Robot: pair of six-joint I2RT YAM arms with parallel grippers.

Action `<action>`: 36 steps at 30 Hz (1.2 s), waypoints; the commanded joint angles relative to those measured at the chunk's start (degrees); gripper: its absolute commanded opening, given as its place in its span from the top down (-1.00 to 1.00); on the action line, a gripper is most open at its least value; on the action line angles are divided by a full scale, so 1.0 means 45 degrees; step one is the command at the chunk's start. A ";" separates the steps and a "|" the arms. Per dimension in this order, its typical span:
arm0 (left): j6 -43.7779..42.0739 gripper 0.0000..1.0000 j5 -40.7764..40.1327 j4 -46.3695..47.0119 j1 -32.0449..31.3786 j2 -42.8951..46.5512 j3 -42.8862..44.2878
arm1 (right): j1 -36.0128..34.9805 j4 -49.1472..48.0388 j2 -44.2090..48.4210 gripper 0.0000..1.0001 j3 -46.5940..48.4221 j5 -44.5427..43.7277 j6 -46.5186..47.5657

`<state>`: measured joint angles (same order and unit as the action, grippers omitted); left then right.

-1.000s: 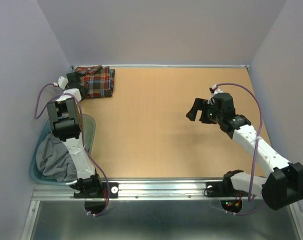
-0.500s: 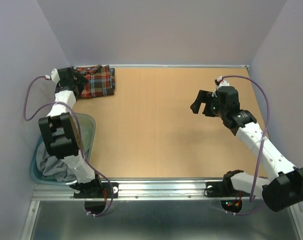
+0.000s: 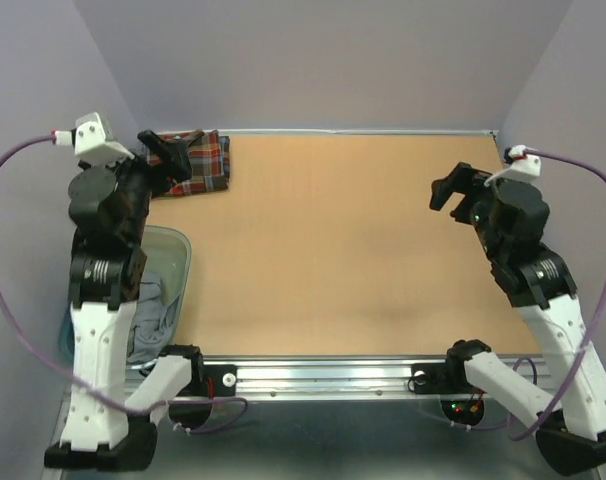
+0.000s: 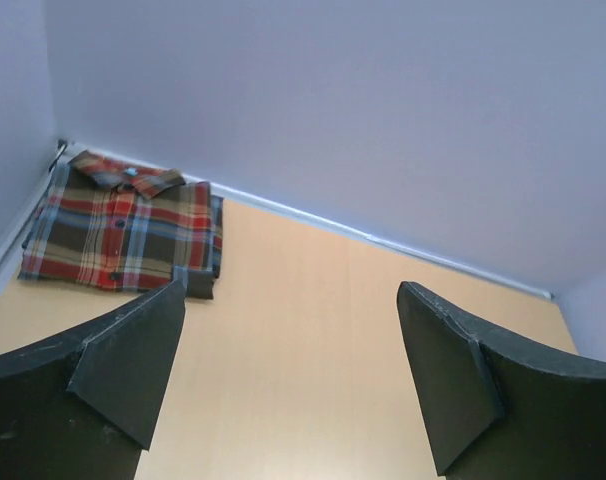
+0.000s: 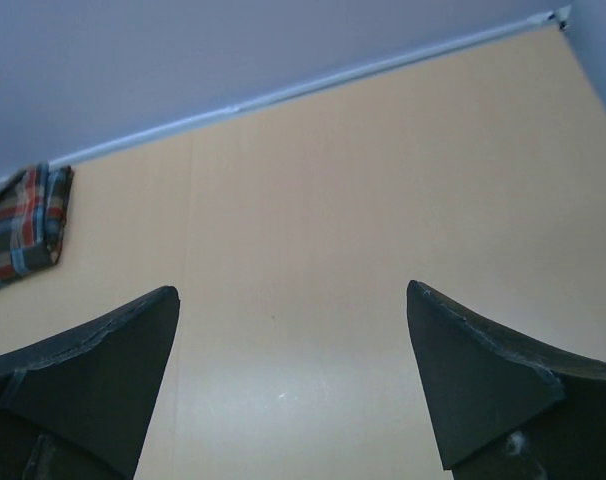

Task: Fold and stack the long sleeve shirts
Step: Neatly place the folded shirt to the corner

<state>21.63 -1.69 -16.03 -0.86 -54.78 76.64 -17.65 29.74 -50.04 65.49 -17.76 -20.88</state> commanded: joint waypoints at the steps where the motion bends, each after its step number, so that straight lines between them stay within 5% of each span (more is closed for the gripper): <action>1: -0.2012 -0.98 -0.1087 -0.1649 -0.0940 0.1936 0.0623 | 0.0055 0.0559 0.1718 -1.00 0.1186 -0.2066 0.0773; 4: -0.1877 -0.98 -0.2316 -0.2842 -0.1585 0.3323 0.1055 | 0.0055 0.0657 0.2894 -1.00 0.1130 -0.2518 0.0774; 11: -0.1037 -0.98 -0.3431 -0.3245 -0.1605 0.8049 -0.2147 | 0.0035 0.1222 0.6096 -1.00 0.0875 -0.2209 0.1515; 17: -0.0881 -0.97 -0.4018 -0.5478 -0.1605 0.9299 -0.2325 | 0.0035 0.1985 0.7467 -1.00 0.0563 -0.1933 0.1847; 36: -0.1056 -0.98 -0.4780 -0.6536 -0.1605 1.0884 -0.1251 | 0.0035 0.2513 0.7722 -1.00 0.0602 -0.1092 0.2122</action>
<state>18.15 -22.11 -46.22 -7.92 -7.29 69.32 -17.65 41.21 -14.24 67.94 -23.44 -12.14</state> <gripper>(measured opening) 0.986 0.999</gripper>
